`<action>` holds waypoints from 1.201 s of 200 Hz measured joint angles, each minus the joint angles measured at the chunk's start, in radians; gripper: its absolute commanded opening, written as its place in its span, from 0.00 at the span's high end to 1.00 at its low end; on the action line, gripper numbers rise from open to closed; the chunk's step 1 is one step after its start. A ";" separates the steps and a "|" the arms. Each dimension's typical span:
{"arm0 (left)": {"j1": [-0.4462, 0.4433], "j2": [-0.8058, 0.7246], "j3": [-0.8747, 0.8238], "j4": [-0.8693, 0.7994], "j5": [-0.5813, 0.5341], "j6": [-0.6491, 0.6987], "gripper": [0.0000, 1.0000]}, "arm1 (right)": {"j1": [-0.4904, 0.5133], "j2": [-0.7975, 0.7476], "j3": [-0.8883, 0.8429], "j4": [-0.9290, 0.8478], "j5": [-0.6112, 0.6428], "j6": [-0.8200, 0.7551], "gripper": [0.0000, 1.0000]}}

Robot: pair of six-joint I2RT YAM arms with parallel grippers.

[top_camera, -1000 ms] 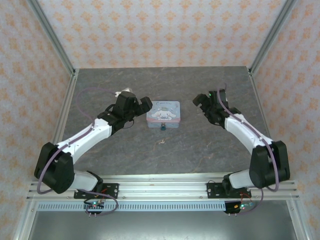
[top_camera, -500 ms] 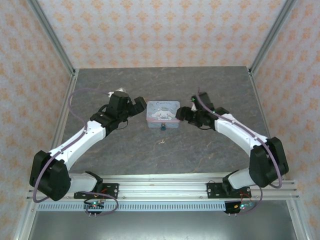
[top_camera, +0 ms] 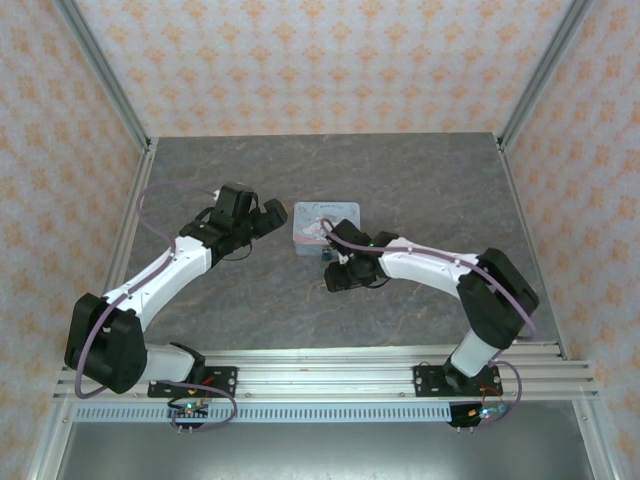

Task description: Unlock a padlock with a key

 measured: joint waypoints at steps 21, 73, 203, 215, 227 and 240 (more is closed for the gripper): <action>0.003 0.000 0.000 -0.009 0.000 -0.011 0.00 | 0.008 0.042 0.033 -0.015 0.019 -0.030 0.54; 0.006 -0.002 0.005 -0.026 0.000 -0.017 0.00 | 0.028 0.110 0.101 -0.041 0.037 -0.087 0.54; 0.006 -0.013 0.029 -0.030 0.000 -0.018 0.00 | 0.036 0.232 0.198 -0.049 0.024 -0.114 0.77; 0.006 -0.013 0.029 -0.030 0.000 -0.018 0.00 | 0.036 0.232 0.198 -0.046 0.021 -0.108 0.85; 0.006 -0.013 0.029 -0.030 0.000 -0.018 0.00 | 0.036 0.231 0.192 -0.036 0.020 -0.101 0.92; 0.006 -0.013 0.029 -0.030 0.001 -0.018 0.00 | 0.036 0.220 0.176 -0.023 0.021 -0.092 0.98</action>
